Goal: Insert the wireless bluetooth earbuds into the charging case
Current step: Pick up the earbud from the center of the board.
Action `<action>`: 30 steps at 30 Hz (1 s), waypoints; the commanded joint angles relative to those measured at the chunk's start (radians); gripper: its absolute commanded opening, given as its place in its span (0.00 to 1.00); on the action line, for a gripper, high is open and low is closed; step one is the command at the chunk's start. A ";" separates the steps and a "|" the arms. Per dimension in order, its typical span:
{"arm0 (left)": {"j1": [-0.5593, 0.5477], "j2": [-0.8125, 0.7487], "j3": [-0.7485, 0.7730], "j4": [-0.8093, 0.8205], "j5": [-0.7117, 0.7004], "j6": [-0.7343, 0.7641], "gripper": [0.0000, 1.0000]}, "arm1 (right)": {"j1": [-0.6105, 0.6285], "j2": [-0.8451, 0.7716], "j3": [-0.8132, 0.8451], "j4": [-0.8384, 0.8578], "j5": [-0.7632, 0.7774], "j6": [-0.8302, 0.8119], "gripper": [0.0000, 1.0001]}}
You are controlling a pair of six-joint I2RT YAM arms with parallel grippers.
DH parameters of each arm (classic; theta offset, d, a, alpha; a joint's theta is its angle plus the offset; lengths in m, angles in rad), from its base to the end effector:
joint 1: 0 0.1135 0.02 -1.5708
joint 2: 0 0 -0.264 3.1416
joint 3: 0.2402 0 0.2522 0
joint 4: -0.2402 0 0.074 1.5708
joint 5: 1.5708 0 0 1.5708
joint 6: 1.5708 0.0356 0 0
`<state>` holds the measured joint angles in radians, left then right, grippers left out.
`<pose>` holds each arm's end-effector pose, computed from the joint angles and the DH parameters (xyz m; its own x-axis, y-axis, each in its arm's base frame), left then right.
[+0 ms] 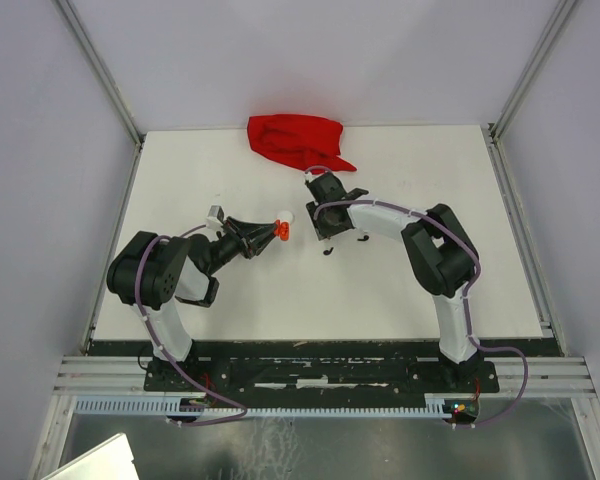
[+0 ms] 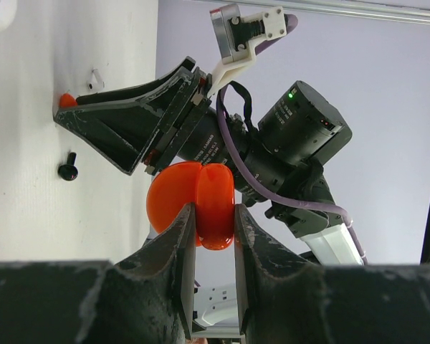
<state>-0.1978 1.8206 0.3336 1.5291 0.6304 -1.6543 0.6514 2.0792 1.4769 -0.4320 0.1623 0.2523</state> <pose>0.2589 -0.0733 0.1346 -0.7371 -0.6733 0.0586 -0.0203 -0.0647 -0.9977 0.3535 0.2623 0.1610 -0.7948 -0.2962 -0.5296 -0.3451 0.9385 -0.0069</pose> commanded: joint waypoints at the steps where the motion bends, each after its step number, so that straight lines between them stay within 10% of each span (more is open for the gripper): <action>1: 0.004 -0.022 0.002 0.200 0.008 0.034 0.03 | -0.011 0.024 0.055 0.009 -0.021 0.050 0.50; 30: 0.008 -0.009 0.008 0.200 0.011 0.036 0.03 | -0.043 0.052 0.059 -0.006 -0.093 0.084 0.33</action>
<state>-0.1955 1.8206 0.3336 1.5291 0.6304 -1.6543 0.6083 2.1036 1.5074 -0.4248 0.0788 0.3267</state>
